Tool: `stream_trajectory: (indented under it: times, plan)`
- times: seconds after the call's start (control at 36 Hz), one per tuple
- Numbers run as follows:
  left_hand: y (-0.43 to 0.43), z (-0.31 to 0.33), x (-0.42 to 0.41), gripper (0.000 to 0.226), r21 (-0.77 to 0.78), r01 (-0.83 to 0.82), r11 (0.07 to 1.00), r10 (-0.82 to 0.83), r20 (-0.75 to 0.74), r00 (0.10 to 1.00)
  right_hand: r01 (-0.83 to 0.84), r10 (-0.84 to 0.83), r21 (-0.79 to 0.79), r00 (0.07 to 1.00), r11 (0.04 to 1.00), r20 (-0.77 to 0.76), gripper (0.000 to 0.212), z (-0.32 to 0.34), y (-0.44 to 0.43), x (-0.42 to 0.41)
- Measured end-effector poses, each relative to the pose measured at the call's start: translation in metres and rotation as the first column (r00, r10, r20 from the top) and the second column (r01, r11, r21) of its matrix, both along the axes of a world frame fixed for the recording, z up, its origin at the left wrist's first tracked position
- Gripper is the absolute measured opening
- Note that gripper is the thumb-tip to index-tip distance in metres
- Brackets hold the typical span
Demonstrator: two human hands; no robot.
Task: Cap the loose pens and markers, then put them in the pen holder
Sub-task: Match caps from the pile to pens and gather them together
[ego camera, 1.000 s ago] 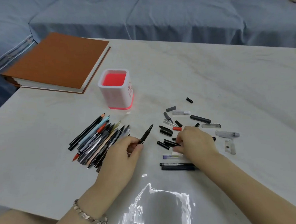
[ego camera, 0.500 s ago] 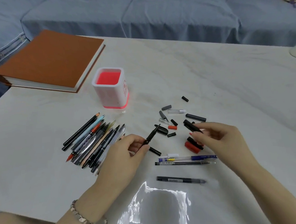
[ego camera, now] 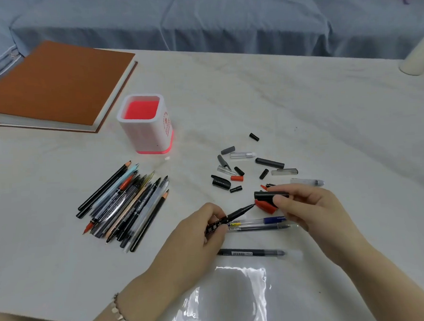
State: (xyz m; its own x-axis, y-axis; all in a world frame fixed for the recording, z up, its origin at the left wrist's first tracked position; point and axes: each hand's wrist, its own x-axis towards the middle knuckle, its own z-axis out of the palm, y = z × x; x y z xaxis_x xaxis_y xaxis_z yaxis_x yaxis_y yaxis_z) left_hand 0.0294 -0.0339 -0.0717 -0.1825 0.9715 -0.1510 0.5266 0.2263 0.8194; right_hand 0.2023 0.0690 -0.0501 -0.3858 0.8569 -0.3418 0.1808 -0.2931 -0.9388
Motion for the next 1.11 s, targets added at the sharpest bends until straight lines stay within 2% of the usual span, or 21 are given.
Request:
stream_trajectory:
  times: [0.19, 0.36, 0.53, 0.61, 0.75, 0.83, 0.94, 1.06, 1.11]
  plan:
    - [0.001, 0.001, -0.001, 0.008, 0.021, 0.003, 1.000, -0.002, -0.022, 1.000, -0.013, 0.013, 0.028, 1.000, 1.000, 0.008, 0.019, 0.007, 0.001, 0.002]
    - [0.001, 0.006, -0.003, 0.009, 0.050, 0.041, 0.998, -0.039, -0.040, 0.998, -0.074, 0.060, 0.120, 0.991, 0.990, 0.121, 0.026, 0.004, 0.001, 0.000]
    - [0.004, 0.013, -0.005, 0.008, 0.116, 0.075, 0.990, -0.063, -0.103, 0.993, -0.174, 0.136, 0.214, 0.975, 0.961, 0.177, 0.015, 0.009, -0.004, -0.002]
    - [0.004, 0.014, -0.008, 0.018, 0.170, 0.048, 0.984, -0.029, -0.114, 0.993, -0.210, 0.169, 0.262, 0.971, 0.942, 0.169, 0.017, 0.014, -0.005, 0.000]
    - [0.001, 0.022, -0.007, 0.020, 0.206, 0.048, 0.977, -0.031, -0.083, 0.996, -0.242, 0.225, 0.328, 0.970, 0.913, 0.092, 0.026, 0.018, -0.004, 0.003]
    - [0.001, 0.026, -0.006, 0.014, 0.197, 0.033, 0.980, -0.028, -0.028, 0.999, -0.266, 0.249, 0.382, 0.964, 0.885, 0.094, 0.013, 0.018, -0.003, 0.004]
    - [0.003, 0.028, -0.005, 0.012, 0.156, 0.036, 0.987, -0.036, -0.006, 0.999, -0.268, 0.238, 0.441, 0.963, 0.856, 0.124, 0.017, 0.013, -0.004, 0.005]
    - [0.002, 0.021, -0.007, 0.016, 0.039, 0.107, 0.994, -0.108, 0.027, 0.994, -0.320, 0.268, 0.364, 0.945, 0.875, 0.187, 0.009, 0.005, -0.005, 0.007]
    - [0.001, 0.016, -0.009, 0.016, -0.019, 0.112, 0.993, -0.112, -0.004, 0.994, -0.355, 0.293, 0.306, 0.928, 0.883, 0.229, 0.021, -0.003, -0.005, 0.007]
